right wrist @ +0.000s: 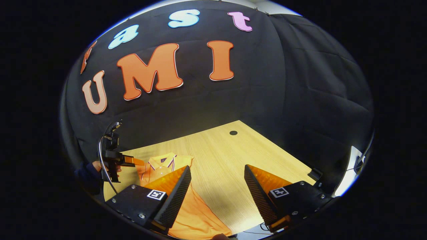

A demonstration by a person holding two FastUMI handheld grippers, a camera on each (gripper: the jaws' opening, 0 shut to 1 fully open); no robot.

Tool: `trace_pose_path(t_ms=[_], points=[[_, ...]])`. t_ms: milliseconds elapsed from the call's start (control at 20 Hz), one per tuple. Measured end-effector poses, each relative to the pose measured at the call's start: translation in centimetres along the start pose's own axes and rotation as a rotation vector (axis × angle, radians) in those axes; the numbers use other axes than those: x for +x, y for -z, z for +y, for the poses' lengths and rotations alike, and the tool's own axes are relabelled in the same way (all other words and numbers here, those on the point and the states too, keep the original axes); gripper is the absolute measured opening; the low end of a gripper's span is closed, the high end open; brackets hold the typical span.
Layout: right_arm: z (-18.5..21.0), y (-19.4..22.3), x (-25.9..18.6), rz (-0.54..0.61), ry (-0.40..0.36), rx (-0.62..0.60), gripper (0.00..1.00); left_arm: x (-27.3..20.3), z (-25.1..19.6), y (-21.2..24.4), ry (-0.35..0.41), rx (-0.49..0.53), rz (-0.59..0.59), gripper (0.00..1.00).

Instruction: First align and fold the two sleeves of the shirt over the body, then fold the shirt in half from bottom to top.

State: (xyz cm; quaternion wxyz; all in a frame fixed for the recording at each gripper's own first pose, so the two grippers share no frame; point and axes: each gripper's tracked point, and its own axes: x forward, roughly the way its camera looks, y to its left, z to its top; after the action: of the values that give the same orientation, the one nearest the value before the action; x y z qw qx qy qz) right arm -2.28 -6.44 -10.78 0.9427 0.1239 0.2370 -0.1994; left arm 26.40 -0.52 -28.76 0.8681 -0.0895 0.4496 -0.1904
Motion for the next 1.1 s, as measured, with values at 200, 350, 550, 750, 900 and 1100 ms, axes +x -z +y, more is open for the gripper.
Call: trace_pose_path(t_ms=[200, 350, 550, 750, 900, 1100], points=[[1.6, -1.0, 0.1, -0.039, -0.082, -0.060, 0.98, -6.5, -1.2, -0.5, -0.044, -0.015, -0.144, 0.97], [2.9, -3.3, -1.0, -0.108, -0.152, -0.099, 0.98, -11.3, -2.2, 0.0, -0.080, -0.025, -0.224, 0.98], [3.8, -5.3, -2.7, -0.190, -0.236, -0.144, 0.98, -17.3, -3.5, 0.7, -0.136, -0.024, -0.349, 0.98], [4.0, -6.3, -4.2, -0.279, -0.276, -0.216, 0.97, -22.5, -4.2, 1.3, -0.193, 0.018, -0.549, 0.98], [4.6, -7.1, -5.8, -0.351, -0.322, -0.248, 0.98, -26.7, -5.0, 2.2, -0.228, 0.015, -0.659, 0.98], [5.1, -6.8, -7.9, -0.416, -0.407, -0.254, 0.97, -32.0, -6.5, 3.6, -0.296, 0.053, -0.804, 0.98]])
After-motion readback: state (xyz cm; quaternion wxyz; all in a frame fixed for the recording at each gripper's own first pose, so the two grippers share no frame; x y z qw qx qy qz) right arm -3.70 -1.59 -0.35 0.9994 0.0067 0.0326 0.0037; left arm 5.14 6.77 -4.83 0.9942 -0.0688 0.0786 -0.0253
